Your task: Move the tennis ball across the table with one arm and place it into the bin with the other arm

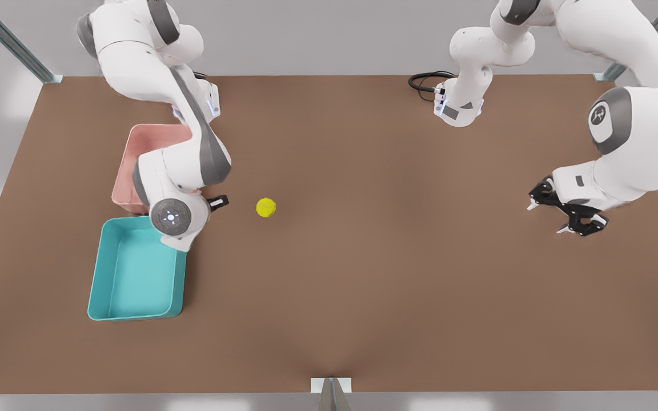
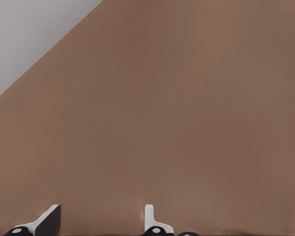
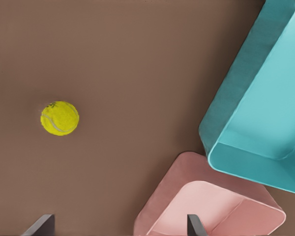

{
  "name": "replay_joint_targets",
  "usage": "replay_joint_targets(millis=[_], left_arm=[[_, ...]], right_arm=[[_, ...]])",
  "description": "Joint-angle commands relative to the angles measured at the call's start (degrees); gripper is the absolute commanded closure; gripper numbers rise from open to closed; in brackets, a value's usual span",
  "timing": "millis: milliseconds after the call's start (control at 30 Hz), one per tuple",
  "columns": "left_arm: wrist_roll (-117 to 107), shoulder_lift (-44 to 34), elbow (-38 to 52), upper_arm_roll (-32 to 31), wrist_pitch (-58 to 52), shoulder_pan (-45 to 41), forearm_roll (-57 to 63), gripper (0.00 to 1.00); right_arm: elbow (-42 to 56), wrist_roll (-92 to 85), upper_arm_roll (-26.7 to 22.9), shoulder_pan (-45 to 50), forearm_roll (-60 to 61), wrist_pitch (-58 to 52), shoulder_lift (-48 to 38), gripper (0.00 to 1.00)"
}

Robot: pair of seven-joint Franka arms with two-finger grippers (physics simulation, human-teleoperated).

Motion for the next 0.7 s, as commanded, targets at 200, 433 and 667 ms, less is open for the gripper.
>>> replay_joint_targets(millis=[200,433,667], left_arm=[[-54.7,-0.2,1.9,0.0,-14.6,0.0,0.1,0.00],[-54.6,-0.2,1.9,0.0,-14.6,0.0,0.2,0.00],[-54.7,-0.2,2.0,0.0,-14.6,-0.1,0.5,0.00]], right_arm=[[-10.6,-20.1,0.0,5.9,-2.8,21.3,-1.1,0.00],[-24.6,-30.9,0.0,5.4,-11.5,28.9,-6.5,0.00],[-34.7,-48.5,0.2,4.7,-17.2,35.2,-8.8,0.00]])
